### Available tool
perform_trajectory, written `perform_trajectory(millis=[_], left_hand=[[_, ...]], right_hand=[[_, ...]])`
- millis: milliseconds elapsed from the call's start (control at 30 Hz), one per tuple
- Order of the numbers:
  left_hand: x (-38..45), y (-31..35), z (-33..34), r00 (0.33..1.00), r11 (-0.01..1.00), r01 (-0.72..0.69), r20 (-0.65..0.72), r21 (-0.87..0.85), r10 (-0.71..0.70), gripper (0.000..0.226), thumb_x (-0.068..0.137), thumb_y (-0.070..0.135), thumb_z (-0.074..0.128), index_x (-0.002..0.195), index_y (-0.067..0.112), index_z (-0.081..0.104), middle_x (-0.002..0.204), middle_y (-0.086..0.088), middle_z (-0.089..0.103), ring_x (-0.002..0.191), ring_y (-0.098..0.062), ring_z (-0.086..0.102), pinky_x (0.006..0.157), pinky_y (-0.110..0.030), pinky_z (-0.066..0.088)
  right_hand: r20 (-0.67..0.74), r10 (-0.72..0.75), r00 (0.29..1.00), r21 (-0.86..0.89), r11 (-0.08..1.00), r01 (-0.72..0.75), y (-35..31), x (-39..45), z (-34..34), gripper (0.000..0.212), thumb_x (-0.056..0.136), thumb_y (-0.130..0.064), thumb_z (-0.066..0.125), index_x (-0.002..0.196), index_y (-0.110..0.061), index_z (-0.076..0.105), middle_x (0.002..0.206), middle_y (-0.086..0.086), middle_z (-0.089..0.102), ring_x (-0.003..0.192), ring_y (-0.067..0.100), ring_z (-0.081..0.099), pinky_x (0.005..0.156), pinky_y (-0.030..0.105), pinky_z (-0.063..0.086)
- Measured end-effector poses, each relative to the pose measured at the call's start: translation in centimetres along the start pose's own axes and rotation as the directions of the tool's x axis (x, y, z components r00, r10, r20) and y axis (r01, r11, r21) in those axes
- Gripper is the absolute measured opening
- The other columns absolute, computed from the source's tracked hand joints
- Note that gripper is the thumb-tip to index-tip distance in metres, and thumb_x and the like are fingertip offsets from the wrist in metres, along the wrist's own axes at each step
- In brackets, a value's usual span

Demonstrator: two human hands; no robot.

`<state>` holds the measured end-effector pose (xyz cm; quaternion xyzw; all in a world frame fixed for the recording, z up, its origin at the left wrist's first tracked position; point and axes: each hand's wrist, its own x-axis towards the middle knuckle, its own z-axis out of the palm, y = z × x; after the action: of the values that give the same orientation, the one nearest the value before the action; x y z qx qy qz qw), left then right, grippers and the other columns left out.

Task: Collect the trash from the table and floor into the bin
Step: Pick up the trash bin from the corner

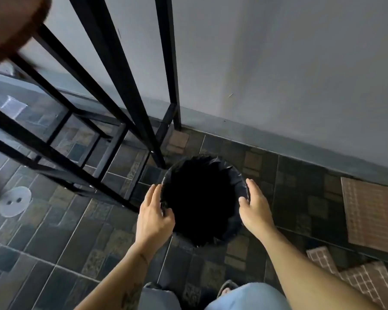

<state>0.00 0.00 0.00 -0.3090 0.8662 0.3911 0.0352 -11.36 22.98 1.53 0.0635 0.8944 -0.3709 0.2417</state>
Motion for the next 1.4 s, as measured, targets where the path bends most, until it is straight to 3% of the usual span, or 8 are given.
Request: perform_trajectory(millis=[200,433,667,867,1100,1200,1267,1400], left_hand=[[2.4,-2.4,4.1,0.997,0.996,0.074,-0.012,-0.058,-0.074,0.076,0.088,0.006,0.056,0.159,0.018,0.03,0.169,0.001,0.024,0.152,-0.022,0.027,0.122,-0.034,0.024],[3.2,-4.1,5.9,0.997,0.984,0.023,-0.072,-0.176,-0.036,0.086,0.081,-0.009,0.048,0.158,0.026,0.035,0.166,0.018,0.025,0.146,-0.013,0.039,0.114,-0.036,0.041],[3.8,-1.1,4.1,0.978,0.929,0.155,-0.083,-0.336,-0.193,0.09,0.071,-0.019,0.043,0.153,0.018,0.046,0.162,0.014,0.036,0.14,-0.004,0.038,0.085,0.013,0.016],[1.7,5.9,-4.0,0.981,0.919,0.118,-0.101,-0.377,-0.168,0.087,0.074,-0.017,0.041,0.153,0.02,0.047,0.161,0.015,0.038,0.139,0.0,0.037,0.091,0.011,0.017],[-2.9,15.9,-16.7,0.969,0.911,0.121,-0.154,-0.393,-0.195,0.086,0.078,-0.015,0.038,0.151,0.03,0.048,0.159,0.016,0.042,0.142,-0.009,0.042,0.116,-0.032,0.038],[-5.4,20.1,-22.0,0.975,0.917,0.076,-0.164,-0.391,-0.15,0.085,0.076,-0.014,0.039,0.149,0.028,0.051,0.157,0.012,0.045,0.141,-0.018,0.047,0.113,-0.043,0.045],[-7.4,23.1,-25.6,0.981,0.922,0.036,-0.161,-0.387,-0.106,0.085,0.076,-0.015,0.04,0.149,0.028,0.052,0.156,0.012,0.047,0.138,-0.017,0.05,0.112,-0.04,0.047],[-11.1,28.1,-32.4,0.983,0.929,-0.079,-0.182,-0.363,0.012,0.078,0.082,-0.017,0.045,0.149,0.023,0.052,0.147,0.021,0.045,0.137,0.0,0.04,0.104,0.0,0.03]], right_hand=[[0.021,-0.011,1.0,0.033,0.999,0.01,2.6,3.7,2.0,0.058,0.104,-0.017,0.043,0.156,-0.035,0.024,0.163,-0.011,0.024,0.149,0.016,0.026,0.119,0.038,0.024],[-0.066,-0.062,0.996,0.121,0.99,0.069,4.2,4.6,3.9,0.061,0.1,-0.004,0.046,0.151,-0.034,0.038,0.16,-0.021,0.026,0.148,0.01,0.026,0.115,0.028,0.023],[-0.113,-0.002,0.994,0.207,0.978,0.026,0.9,3.7,3.8,0.061,0.095,0.004,0.044,0.146,-0.029,0.048,0.158,-0.019,0.032,0.146,0.014,0.031,0.119,0.039,0.031],[-0.176,-0.101,0.979,0.109,0.987,0.121,-5.9,-0.4,-2.6,0.065,0.091,0.005,0.044,0.146,-0.028,0.048,0.158,-0.019,0.032,0.147,0.014,0.028,0.119,0.04,0.03],[-0.229,-0.231,0.946,0.056,0.967,0.25,-17.0,-8.4,-12.1,0.065,0.09,0.009,0.046,0.145,-0.025,0.05,0.153,-0.017,0.041,0.139,0.01,0.036,0.092,0.001,0.025],[-0.251,-0.236,0.939,0.088,0.96,0.265,-21.1,-12.4,-16.2,0.067,0.09,0.011,0.043,0.147,-0.025,0.048,0.154,-0.015,0.04,0.141,0.01,0.033,0.09,-0.002,0.02],[-0.269,-0.25,0.93,0.088,0.955,0.282,-23.7,-15.1,-19.2,0.068,0.088,0.013,0.041,0.146,-0.023,0.05,0.153,-0.013,0.042,0.142,0.011,0.033,0.093,-0.001,0.02],[-0.304,-0.29,0.907,0.06,0.945,0.322,-28.7,-19.4,-24.8,0.074,0.082,0.019,0.038,0.143,-0.021,0.053,0.149,-0.009,0.049,0.138,0.016,0.042,0.101,0.012,0.03]])
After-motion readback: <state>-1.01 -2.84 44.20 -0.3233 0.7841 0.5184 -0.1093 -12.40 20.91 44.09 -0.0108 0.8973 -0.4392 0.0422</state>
